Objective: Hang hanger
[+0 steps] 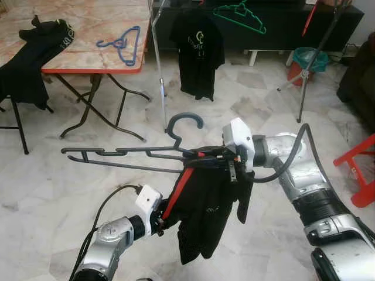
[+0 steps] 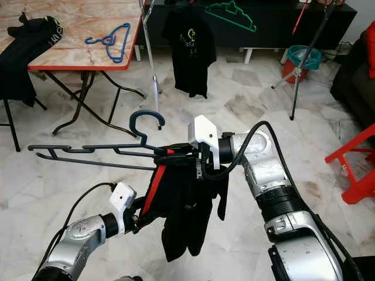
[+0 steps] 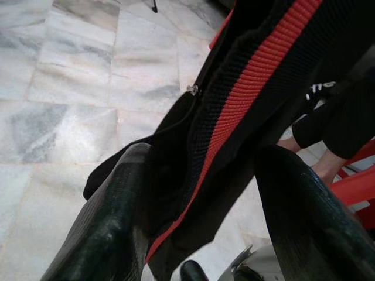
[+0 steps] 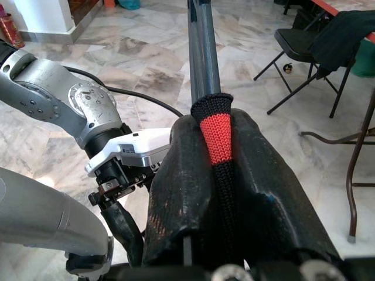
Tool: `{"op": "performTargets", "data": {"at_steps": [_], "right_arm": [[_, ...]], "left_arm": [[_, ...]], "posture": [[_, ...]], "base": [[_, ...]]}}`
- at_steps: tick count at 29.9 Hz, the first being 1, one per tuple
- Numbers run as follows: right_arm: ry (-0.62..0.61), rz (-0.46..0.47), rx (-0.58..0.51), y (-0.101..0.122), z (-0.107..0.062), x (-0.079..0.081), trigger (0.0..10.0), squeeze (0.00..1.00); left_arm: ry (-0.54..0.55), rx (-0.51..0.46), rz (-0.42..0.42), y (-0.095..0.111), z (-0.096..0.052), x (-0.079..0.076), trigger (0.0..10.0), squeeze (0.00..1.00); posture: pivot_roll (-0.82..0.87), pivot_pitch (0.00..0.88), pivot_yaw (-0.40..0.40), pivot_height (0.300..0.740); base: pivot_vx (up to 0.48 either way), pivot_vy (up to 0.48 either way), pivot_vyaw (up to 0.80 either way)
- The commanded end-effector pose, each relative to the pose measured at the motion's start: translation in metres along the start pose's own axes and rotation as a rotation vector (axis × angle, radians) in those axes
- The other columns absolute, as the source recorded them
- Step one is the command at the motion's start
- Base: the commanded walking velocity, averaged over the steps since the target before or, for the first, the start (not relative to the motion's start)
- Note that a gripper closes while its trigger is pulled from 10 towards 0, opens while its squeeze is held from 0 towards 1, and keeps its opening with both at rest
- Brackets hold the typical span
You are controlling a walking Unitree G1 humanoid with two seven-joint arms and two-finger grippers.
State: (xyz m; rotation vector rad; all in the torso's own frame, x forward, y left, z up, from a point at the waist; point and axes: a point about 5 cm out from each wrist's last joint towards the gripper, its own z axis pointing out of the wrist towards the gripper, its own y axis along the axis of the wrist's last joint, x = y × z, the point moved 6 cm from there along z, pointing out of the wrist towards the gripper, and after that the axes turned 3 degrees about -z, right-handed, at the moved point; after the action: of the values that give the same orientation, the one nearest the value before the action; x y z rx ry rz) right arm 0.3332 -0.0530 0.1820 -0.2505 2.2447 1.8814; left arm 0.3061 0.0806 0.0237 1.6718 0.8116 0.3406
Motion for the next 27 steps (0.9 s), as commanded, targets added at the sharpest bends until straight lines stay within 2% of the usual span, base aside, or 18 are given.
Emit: {"op": "performTargets", "data": {"at_steps": [1, 14, 16, 17, 19, 20, 27], "right_arm": [[0.011, -0.042, -0.016, 0.012, 0.001, -0.002, 0.0, 0.00], [0.039, -0.064, -0.048, 0.024, 0.004, 0.001, 0.0, 0.00], [0.040, -0.064, -0.048, 0.024, 0.005, 0.001, 0.0, 0.00], [0.039, -0.063, -0.048, 0.024, 0.005, 0.001, 0.0, 0.00], [0.040, -0.062, -0.048, 0.024, 0.005, 0.001, 0.0, 0.00], [0.040, -0.058, -0.045, 0.023, 0.005, 0.001, 0.0, 0.00], [0.028, -0.049, -0.038, 0.020, 0.003, 0.000, 0.0, 0.00]], "left_arm": [[-0.016, 0.020, 0.001, -0.005, 0.001, -0.003, 10.0, 0.00], [-0.001, 0.034, -0.023, -0.011, 0.004, -0.001, 10.0, 0.00], [-0.001, 0.034, -0.023, -0.011, 0.004, -0.001, 9.7, 0.00], [0.000, 0.033, -0.024, -0.011, 0.005, 0.000, 2.4, 0.00], [0.004, 0.033, -0.020, -0.011, 0.005, 0.000, 2.4, 0.00], [0.006, 0.031, -0.018, -0.011, 0.005, 0.000, 0.0, 0.00], [-0.009, 0.037, -0.014, -0.014, 0.003, -0.002, 0.0, 0.00]], "posture": [[0.03, 0.109, -0.056, 0.740], [0.03, 0.108, -0.058, 0.740], [0.03, 0.108, -0.058, 0.740], [0.03, 0.108, -0.059, 0.740], [0.03, 0.108, -0.059, 0.740], [0.03, 0.109, -0.061, 0.740], [0.03, 0.109, -0.060, 0.740]], "base": [[0.000, 0.000, 0.00], [0.000, 0.000, 0.00], [0.000, 0.000, 0.00], [0.000, 0.000, 0.00], [0.000, 0.000, 0.00], [0.000, 0.000, 0.00], [0.000, 0.000, 0.00]]}}
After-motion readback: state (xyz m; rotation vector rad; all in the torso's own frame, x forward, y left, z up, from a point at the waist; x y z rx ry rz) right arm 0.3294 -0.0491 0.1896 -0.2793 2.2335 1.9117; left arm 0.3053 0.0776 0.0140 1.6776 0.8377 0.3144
